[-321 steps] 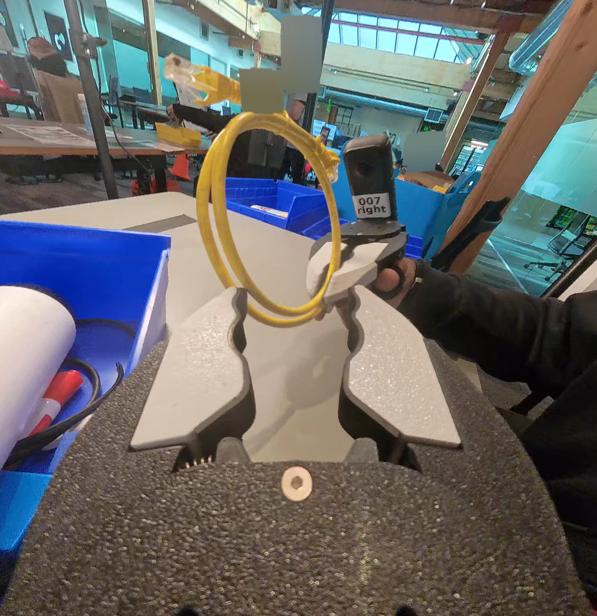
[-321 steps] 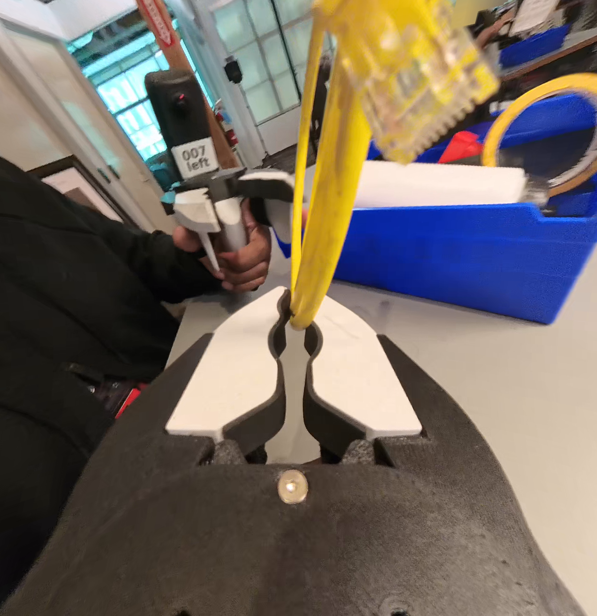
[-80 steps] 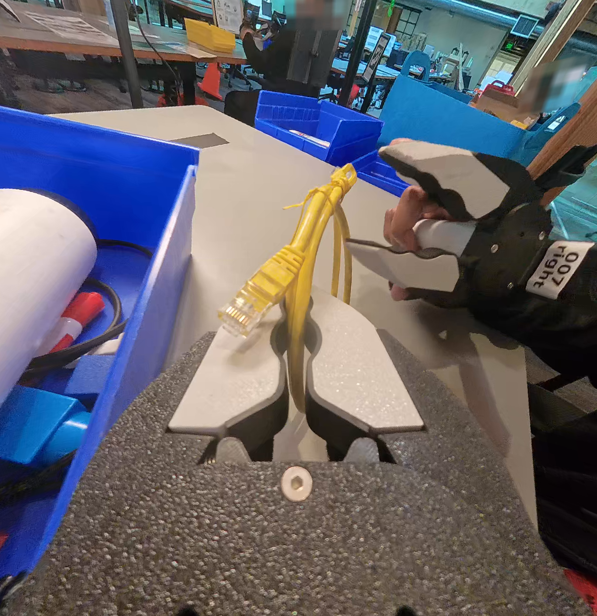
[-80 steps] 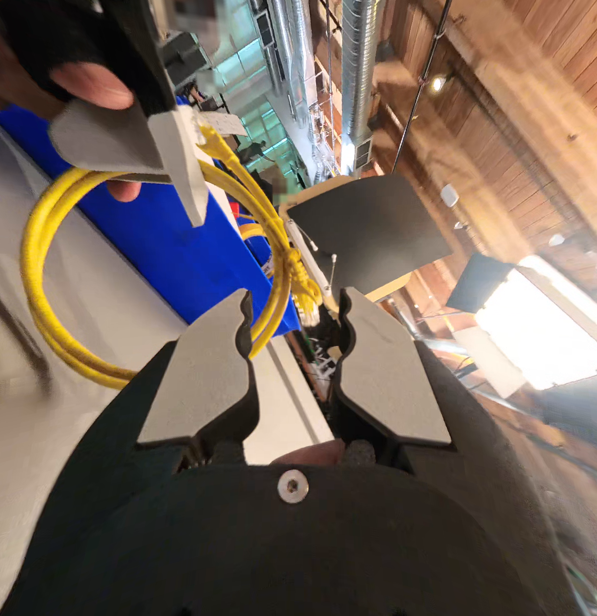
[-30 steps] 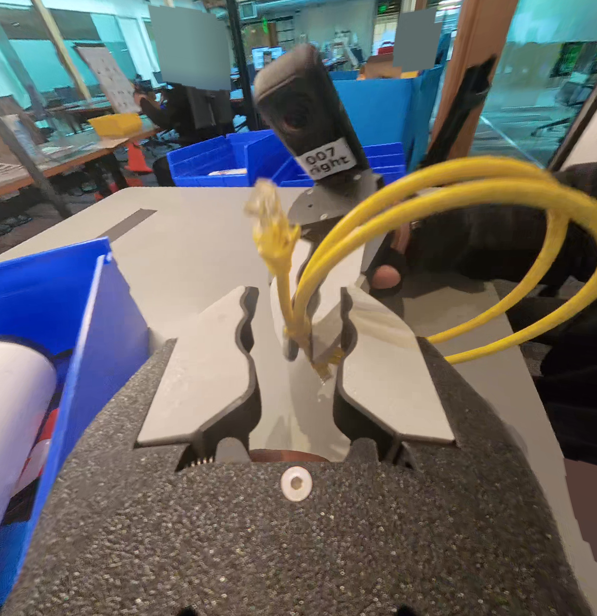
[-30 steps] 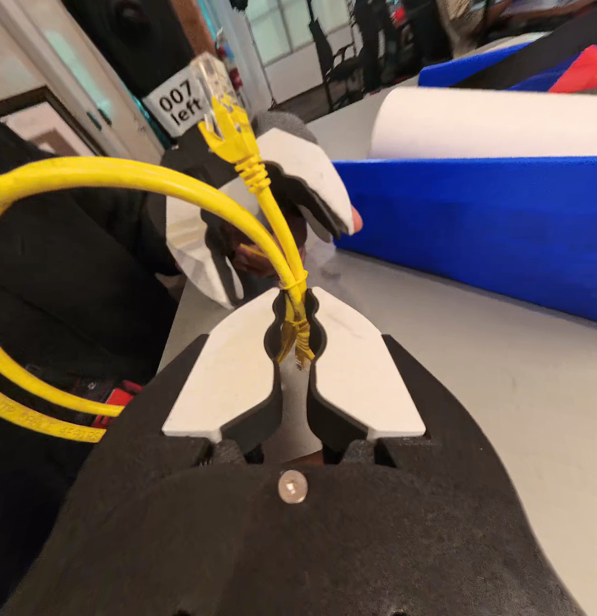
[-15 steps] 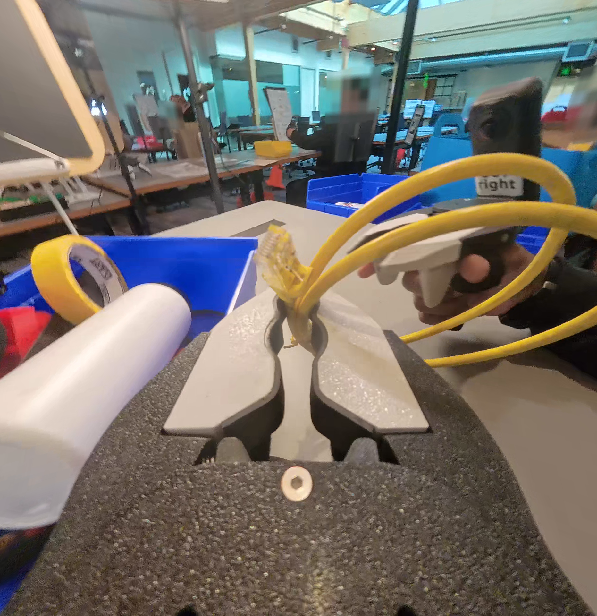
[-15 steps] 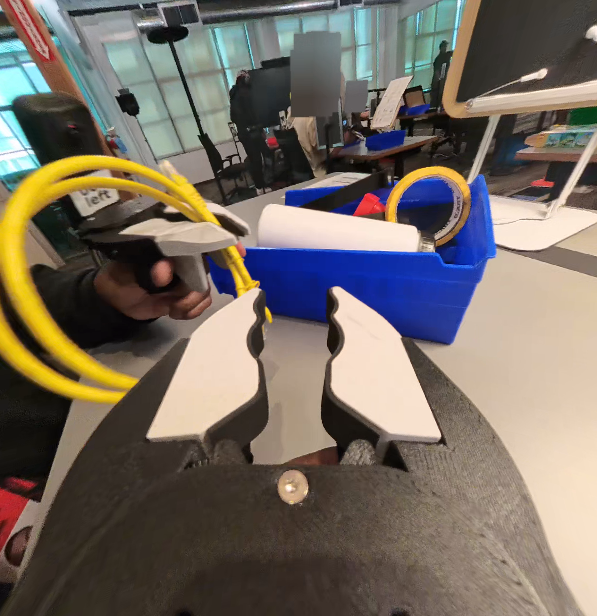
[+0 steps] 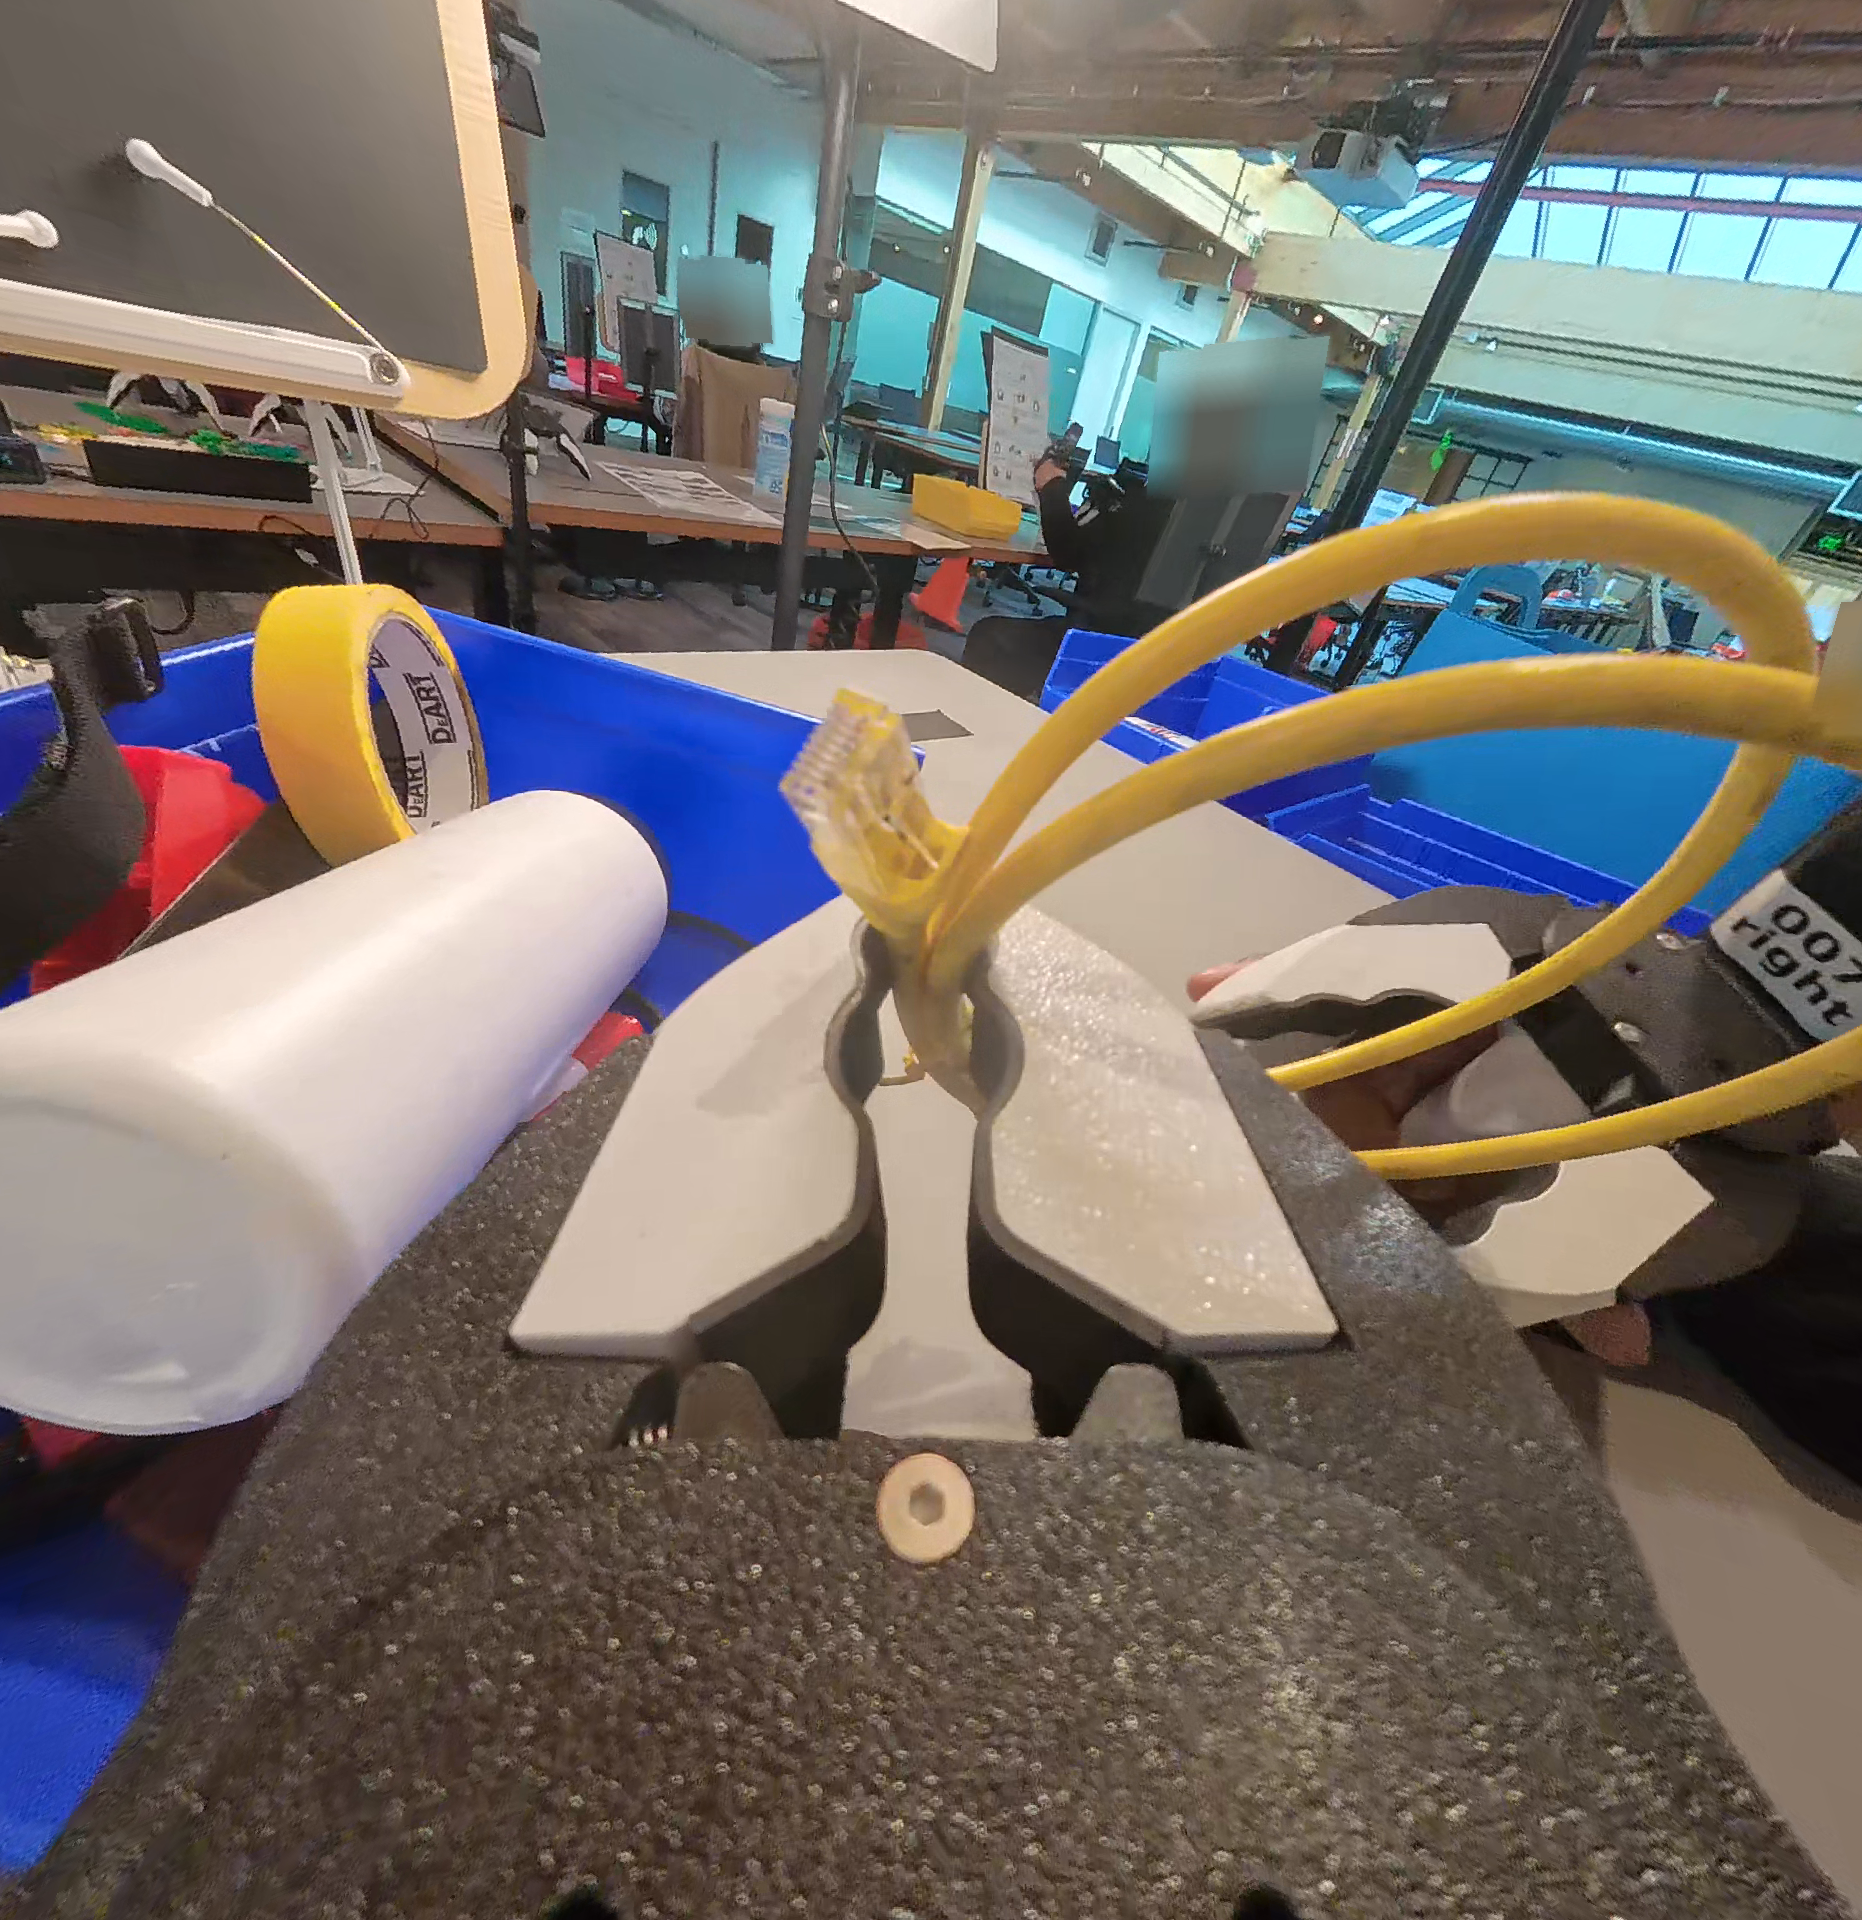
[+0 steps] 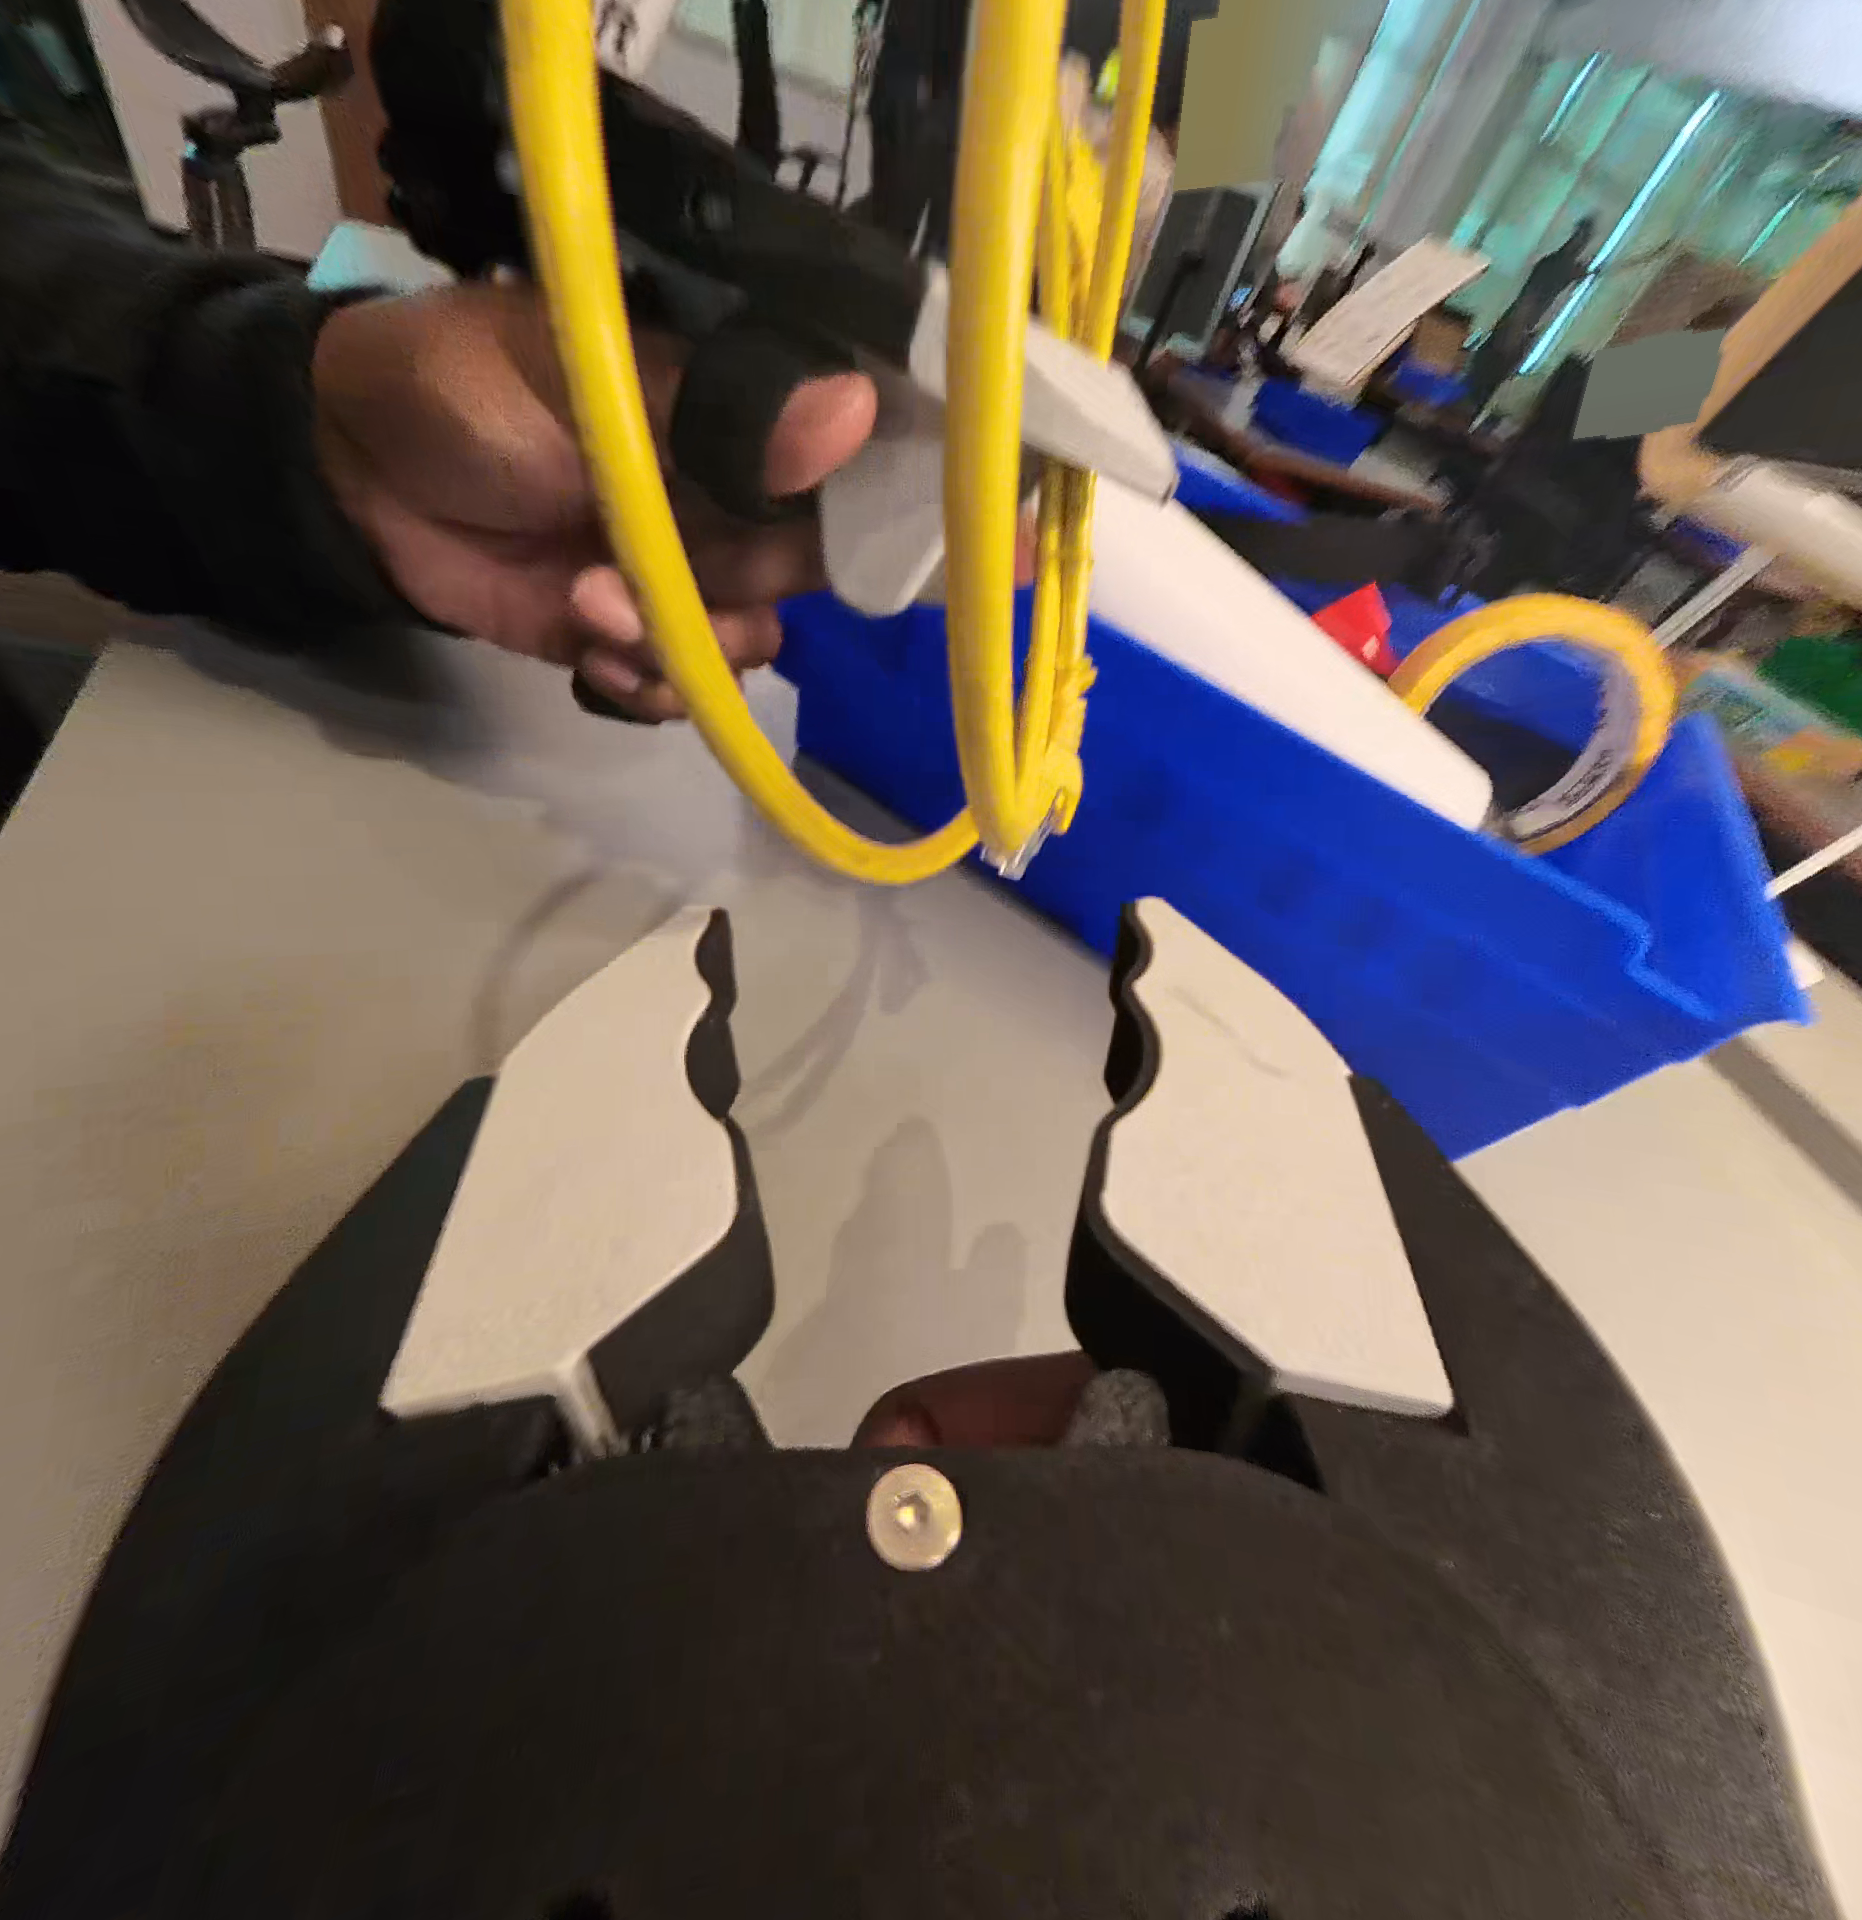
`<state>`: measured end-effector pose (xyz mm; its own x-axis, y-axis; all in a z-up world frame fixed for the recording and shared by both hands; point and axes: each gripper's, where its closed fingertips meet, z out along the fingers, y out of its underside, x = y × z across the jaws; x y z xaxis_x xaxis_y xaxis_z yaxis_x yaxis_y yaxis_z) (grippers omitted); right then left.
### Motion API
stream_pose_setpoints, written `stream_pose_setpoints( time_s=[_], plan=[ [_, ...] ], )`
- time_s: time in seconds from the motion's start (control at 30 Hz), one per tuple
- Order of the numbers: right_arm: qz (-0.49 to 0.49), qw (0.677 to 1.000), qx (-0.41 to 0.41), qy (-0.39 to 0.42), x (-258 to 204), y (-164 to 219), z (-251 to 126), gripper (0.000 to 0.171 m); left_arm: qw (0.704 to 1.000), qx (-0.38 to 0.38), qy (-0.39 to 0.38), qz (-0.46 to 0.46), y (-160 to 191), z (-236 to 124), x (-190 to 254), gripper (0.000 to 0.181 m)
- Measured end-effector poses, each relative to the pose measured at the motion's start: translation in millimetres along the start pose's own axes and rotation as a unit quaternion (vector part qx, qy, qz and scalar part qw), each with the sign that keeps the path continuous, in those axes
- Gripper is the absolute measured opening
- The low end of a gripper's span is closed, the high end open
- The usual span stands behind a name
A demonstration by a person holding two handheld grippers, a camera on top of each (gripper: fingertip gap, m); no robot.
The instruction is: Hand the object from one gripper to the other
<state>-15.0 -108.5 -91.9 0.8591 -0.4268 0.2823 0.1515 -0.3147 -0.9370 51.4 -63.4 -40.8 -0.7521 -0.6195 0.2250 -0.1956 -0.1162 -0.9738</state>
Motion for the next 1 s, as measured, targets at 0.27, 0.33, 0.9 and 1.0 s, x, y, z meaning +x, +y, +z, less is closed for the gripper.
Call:
stream_pose_setpoints(
  time_s=[0.27, 0.33, 0.9, 1.0],
  plan=[
    [0.037, 0.993, 0.105, 0.039, 17, -28, -14, 0.011, 1.0, -0.014, 0.015, 0.014, 5, 3, 7, 0.013],
    [0.065, 0.991, 0.113, 0.036, 25, -29, -20, 0.01, 0.999, -0.024, 0.038, 0.023, 8, 4, 13, 0.02],
    [0.273, 0.951, 0.072, -0.128, 35, -5, -63, 0.005, 0.974, -0.105, 0.16, 0.124, 34, 4, 50, 0.06],
    [0.264, 0.95, 0.049, -0.157, 21, -2, -59, 0.005, 0.963, -0.128, 0.19, 0.142, 46, 2, 61, 0.055]
  ],
)
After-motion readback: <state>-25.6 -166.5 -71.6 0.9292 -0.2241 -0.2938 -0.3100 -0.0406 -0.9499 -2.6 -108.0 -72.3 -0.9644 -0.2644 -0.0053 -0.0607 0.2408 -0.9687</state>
